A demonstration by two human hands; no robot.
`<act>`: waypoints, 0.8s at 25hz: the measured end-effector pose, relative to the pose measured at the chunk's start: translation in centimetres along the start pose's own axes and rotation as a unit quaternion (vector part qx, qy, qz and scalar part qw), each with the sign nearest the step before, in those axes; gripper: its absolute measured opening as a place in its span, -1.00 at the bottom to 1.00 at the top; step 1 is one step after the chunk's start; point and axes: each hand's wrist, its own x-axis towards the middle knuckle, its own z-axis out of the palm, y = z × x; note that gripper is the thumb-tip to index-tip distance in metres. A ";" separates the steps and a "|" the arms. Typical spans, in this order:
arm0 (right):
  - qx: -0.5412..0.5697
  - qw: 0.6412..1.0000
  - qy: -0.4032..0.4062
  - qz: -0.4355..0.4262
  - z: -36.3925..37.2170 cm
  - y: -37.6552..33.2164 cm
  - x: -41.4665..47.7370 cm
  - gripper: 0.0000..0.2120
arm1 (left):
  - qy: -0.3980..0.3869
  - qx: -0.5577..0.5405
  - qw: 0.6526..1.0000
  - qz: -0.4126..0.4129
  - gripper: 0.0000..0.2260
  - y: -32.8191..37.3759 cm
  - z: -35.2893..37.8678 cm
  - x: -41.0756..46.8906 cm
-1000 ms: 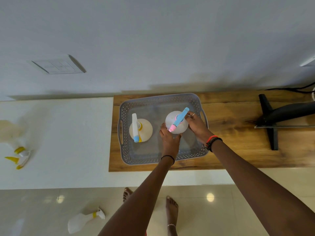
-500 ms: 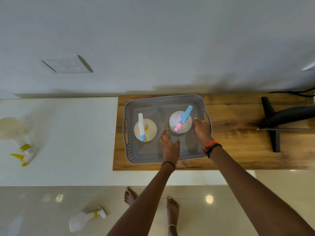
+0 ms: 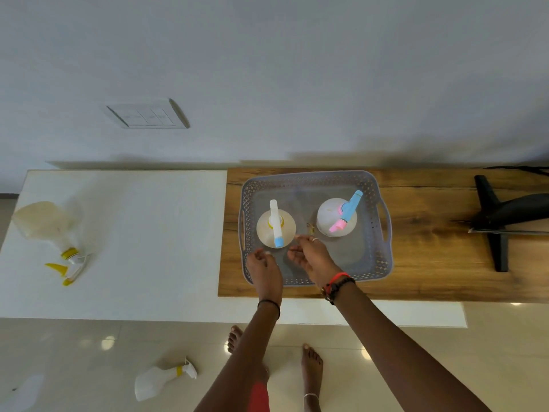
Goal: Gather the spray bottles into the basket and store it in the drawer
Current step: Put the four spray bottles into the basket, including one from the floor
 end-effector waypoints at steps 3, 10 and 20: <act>0.003 1.000 -0.017 -0.004 1.6 -0.6 0.7 -0.72 | -0.004 0.022 1.000 0.021 -0.73 1.8 -0.1 1.9; 0.006 0.999 -0.024 -0.041 3.1 -1.6 1.9 -0.60 | -0.062 0.029 0.997 0.023 -0.64 3.4 0.2 4.4; 0.027 0.999 -0.009 -0.042 3.2 -2.7 2.4 -0.75 | -0.073 0.063 0.994 0.054 -0.59 4.6 0.8 5.6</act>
